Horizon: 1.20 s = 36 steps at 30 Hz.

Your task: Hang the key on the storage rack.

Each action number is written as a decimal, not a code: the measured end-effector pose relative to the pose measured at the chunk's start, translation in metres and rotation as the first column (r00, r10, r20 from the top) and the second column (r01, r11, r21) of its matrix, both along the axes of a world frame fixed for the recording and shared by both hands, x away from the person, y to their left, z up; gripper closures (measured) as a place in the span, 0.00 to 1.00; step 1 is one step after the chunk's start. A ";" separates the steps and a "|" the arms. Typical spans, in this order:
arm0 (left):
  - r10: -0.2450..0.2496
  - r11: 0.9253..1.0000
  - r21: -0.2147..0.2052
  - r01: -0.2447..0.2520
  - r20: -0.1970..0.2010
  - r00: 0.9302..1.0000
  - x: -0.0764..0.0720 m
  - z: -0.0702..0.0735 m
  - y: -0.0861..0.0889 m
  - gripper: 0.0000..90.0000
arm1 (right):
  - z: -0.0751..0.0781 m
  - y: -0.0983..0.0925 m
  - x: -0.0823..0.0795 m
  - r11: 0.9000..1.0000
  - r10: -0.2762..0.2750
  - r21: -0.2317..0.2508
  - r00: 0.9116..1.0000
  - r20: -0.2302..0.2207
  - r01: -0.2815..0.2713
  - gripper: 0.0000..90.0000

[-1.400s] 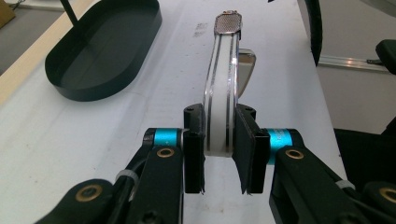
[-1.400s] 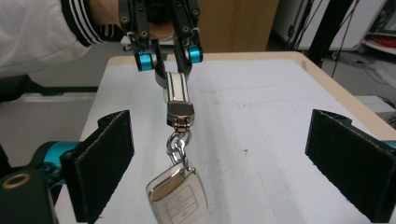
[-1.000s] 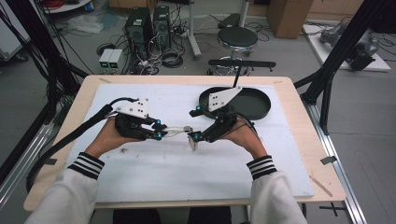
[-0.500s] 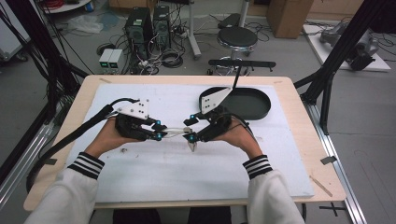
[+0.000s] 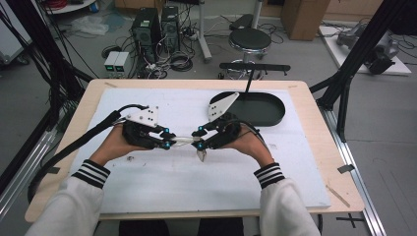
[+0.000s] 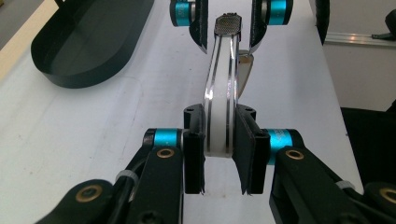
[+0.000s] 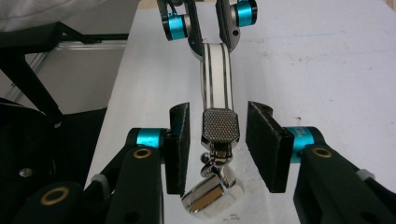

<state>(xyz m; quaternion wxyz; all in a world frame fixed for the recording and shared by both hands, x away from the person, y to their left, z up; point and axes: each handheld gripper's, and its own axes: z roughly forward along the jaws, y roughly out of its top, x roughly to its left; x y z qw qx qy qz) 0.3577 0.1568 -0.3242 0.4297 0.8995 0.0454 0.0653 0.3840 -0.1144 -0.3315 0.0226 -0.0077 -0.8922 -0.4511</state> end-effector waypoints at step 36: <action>0.001 0.999 -0.040 0.002 0.080 0.997 0.000 0.000 0.001 0.66 | 0.000 0.006 -0.002 0.998 0.005 -0.057 0.998 0.068 -0.001 0.83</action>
